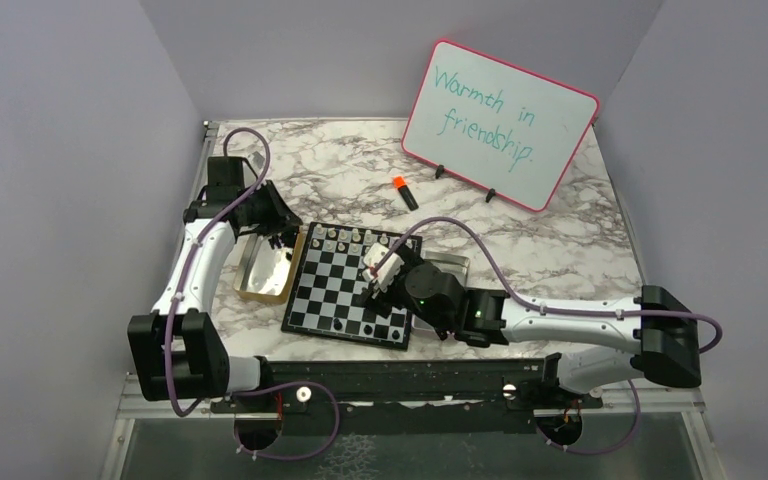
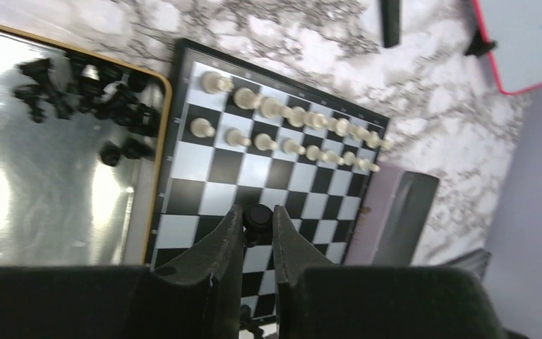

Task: Set up the chess pieces on the board
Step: Place the chess piece on the chessboard.

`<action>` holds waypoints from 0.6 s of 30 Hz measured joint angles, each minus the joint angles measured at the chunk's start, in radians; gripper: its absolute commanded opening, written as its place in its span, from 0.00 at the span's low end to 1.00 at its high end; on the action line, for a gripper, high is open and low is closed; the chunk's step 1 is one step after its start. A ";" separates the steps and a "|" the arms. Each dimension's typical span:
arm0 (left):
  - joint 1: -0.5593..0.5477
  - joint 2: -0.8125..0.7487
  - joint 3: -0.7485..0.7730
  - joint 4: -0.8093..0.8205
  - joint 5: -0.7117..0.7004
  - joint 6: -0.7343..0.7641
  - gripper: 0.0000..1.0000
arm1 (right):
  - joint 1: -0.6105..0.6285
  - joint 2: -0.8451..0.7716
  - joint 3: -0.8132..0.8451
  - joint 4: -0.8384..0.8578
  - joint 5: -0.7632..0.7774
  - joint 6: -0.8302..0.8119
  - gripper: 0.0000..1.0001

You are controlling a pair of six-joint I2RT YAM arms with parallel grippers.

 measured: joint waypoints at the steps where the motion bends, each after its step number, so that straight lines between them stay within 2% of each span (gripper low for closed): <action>1: 0.000 -0.009 -0.008 0.002 0.029 -0.013 0.10 | 0.000 -0.002 -0.035 0.068 -0.008 -0.066 0.72; 4: 0.000 -0.046 -0.033 0.009 0.111 -0.051 0.11 | 0.000 -0.002 -0.090 0.208 -0.017 -0.173 0.50; 6: 0.000 -0.072 -0.051 0.024 0.168 -0.085 0.11 | 0.000 0.001 -0.122 0.325 -0.027 -0.236 0.43; 9: 0.000 -0.101 -0.083 0.066 0.255 -0.149 0.11 | 0.000 0.025 -0.176 0.558 -0.062 -0.334 0.42; 12: 0.000 -0.104 -0.112 0.097 0.344 -0.205 0.11 | 0.000 0.085 -0.196 0.719 -0.106 -0.433 0.43; 18: -0.010 -0.111 -0.157 0.122 0.444 -0.281 0.12 | 0.000 0.254 -0.200 0.921 -0.182 -0.652 0.43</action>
